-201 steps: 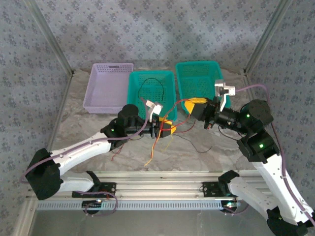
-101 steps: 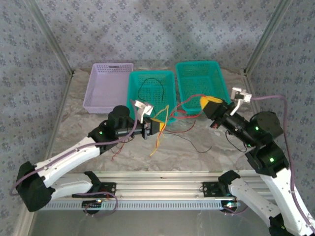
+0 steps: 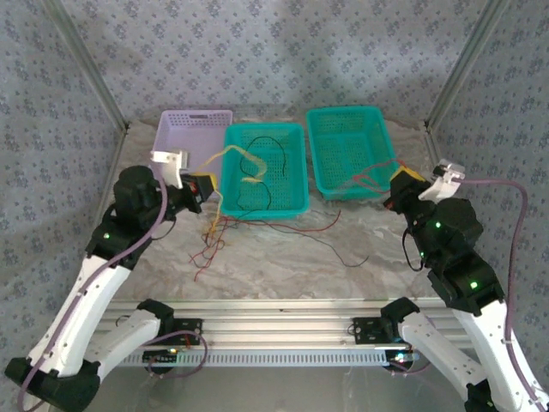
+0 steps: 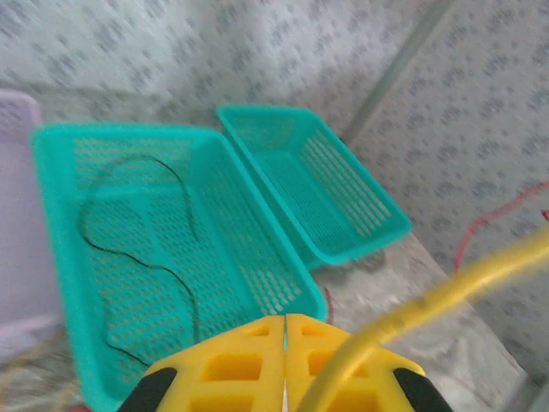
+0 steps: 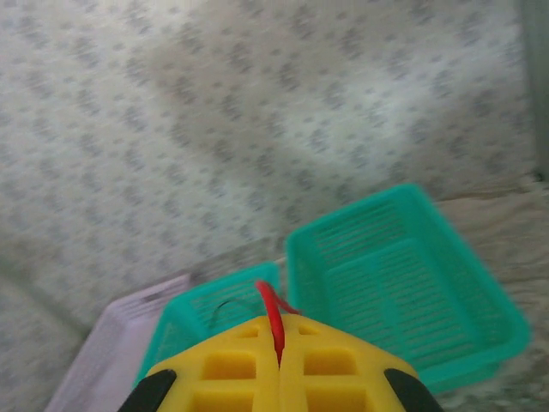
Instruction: Untangle the cables
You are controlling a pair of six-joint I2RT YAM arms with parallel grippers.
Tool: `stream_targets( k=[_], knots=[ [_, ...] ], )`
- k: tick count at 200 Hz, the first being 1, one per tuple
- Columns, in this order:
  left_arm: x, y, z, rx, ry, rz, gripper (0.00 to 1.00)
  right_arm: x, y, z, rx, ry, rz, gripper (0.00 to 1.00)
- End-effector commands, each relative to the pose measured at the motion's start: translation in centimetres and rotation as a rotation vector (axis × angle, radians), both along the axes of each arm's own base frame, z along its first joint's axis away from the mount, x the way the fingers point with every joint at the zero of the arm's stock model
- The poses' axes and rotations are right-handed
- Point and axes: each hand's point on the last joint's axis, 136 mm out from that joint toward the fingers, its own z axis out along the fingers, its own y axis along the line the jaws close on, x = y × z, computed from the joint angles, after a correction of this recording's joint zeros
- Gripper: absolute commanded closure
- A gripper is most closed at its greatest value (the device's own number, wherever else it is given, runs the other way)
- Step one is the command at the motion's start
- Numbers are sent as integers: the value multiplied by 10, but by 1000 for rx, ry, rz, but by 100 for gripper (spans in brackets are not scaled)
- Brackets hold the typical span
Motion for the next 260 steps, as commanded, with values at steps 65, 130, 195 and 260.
stream_targets(
  k=[65,130,195,260],
  knots=[
    [16,42,26,94,-75,210,100,34,-30,-1,-91,39,-199,100],
    [64,77,28,129,-140,468,100,116,-30,-21,-196,174,-264,100],
    [110,105,-4,123,-71,615,100,210,-28,-101,-304,411,-288,100],
    [156,138,-64,73,48,746,100,275,-25,-186,-393,626,-253,100]
  ],
)
